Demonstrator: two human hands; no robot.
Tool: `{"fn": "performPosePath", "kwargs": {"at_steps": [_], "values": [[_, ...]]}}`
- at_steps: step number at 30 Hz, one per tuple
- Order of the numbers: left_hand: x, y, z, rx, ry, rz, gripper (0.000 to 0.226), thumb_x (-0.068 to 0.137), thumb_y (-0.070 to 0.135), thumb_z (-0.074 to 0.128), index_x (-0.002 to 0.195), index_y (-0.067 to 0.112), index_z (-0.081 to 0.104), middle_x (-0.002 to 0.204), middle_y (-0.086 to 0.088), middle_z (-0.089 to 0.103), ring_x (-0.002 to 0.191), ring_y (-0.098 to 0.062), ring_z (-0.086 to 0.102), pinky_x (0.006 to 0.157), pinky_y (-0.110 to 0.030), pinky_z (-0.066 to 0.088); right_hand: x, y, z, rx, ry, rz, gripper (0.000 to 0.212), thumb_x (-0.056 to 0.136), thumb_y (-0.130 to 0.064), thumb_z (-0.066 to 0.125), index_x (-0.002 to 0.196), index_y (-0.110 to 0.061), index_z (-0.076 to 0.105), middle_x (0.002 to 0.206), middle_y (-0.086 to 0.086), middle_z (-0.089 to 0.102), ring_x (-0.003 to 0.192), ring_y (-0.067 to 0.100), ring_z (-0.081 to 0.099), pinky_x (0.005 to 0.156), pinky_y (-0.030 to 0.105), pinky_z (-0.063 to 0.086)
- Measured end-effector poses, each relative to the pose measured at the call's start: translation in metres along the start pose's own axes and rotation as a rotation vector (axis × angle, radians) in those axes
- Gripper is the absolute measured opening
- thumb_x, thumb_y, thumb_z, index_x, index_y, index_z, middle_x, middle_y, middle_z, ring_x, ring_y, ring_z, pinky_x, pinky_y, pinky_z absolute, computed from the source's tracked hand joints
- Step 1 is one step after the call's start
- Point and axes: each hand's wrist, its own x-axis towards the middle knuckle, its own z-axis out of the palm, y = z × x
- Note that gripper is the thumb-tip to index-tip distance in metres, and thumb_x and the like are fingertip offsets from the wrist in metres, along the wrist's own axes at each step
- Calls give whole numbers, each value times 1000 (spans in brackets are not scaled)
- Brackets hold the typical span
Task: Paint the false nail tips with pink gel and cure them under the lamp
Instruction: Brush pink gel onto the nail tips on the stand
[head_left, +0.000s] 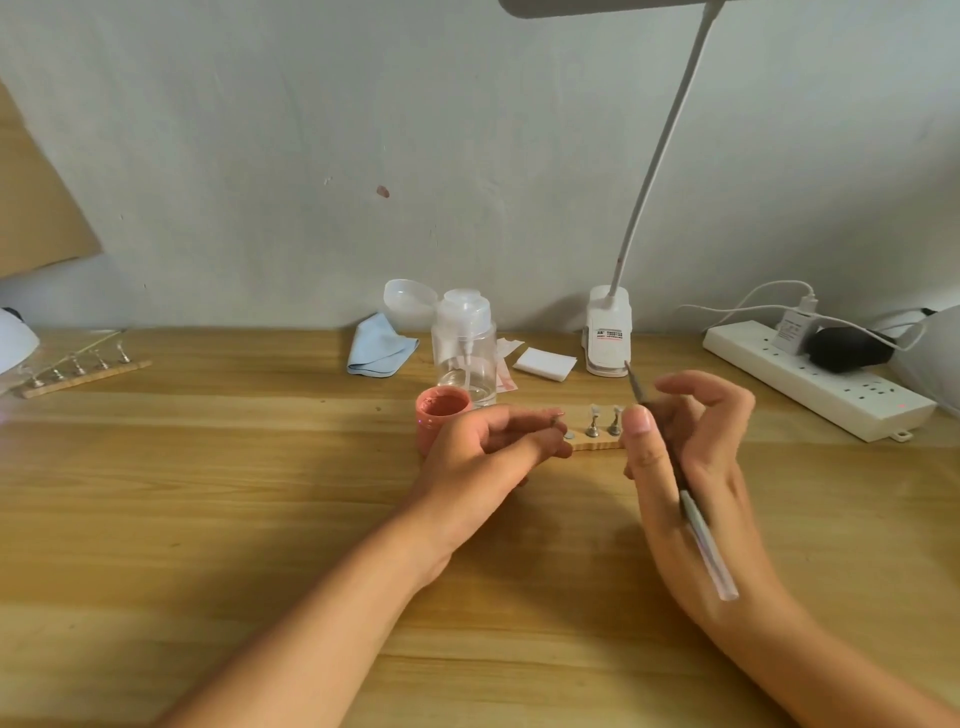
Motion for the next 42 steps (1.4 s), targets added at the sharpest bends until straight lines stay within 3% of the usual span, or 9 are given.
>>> {"fn": "performPosePath", "kwargs": {"at_steps": [5,9,12,18,22,27,32,37,42], "values": [[1,-2,0,15,9,17,12,93,26,66,102,20,73,89,6,78,89,5,67,62,-9,45,-1,-3,-6,46,52,-20,10,92,-18,58,98,-17,50,83,-2,68,83,16,69,76,44,55],[1,-4,-1,23,13,31,9,95,19,63,96,19,72,89,5,77,88,3,66,61,-11,43,-3,-6,-8,59,-21,-27,12,79,-23,59,85,-18,49,72,2,69,74,19,69,70,46,53],[1,-4,-1,28,9,34,10,96,19,62,95,20,72,88,6,77,87,2,66,62,-11,44,-2,-4,-6,66,-35,-11,11,79,-15,62,79,-14,51,70,4,69,73,20,68,70,47,52],[1,-5,-1,33,15,37,12,96,17,61,92,20,72,87,6,77,83,2,65,62,-12,44,-1,-4,-3,75,-59,-20,12,80,-32,59,78,-23,51,75,-1,71,79,17,69,72,40,52],[1,-5,-1,51,15,35,13,96,19,61,94,19,74,89,6,77,83,2,64,62,-11,44,0,-1,-3,48,-52,-21,12,82,-28,61,78,-25,50,76,-2,72,79,16,70,73,38,51],[1,-5,-1,60,18,29,13,96,22,61,96,20,74,89,6,78,85,4,66,62,-9,44,0,0,-3,51,-62,-39,11,80,-28,58,79,-21,49,76,-7,73,78,12,70,69,23,50],[2,-6,-1,58,26,16,12,95,23,62,93,21,74,89,7,78,86,4,66,61,-9,43,0,0,-4,37,-51,-13,11,79,-30,57,79,-22,49,74,-3,71,78,16,69,71,33,51],[2,-5,0,53,22,15,12,95,24,62,93,22,74,88,7,77,86,4,66,61,-9,43,0,0,-4,21,-42,2,11,80,-18,60,78,-20,50,73,0,69,76,17,68,71,44,52],[2,-5,0,54,25,16,13,96,23,62,92,21,75,86,7,77,86,2,66,61,-9,43,0,-1,-5,-3,-29,5,12,79,-18,60,78,-19,49,71,0,69,74,16,68,71,46,52]]}}
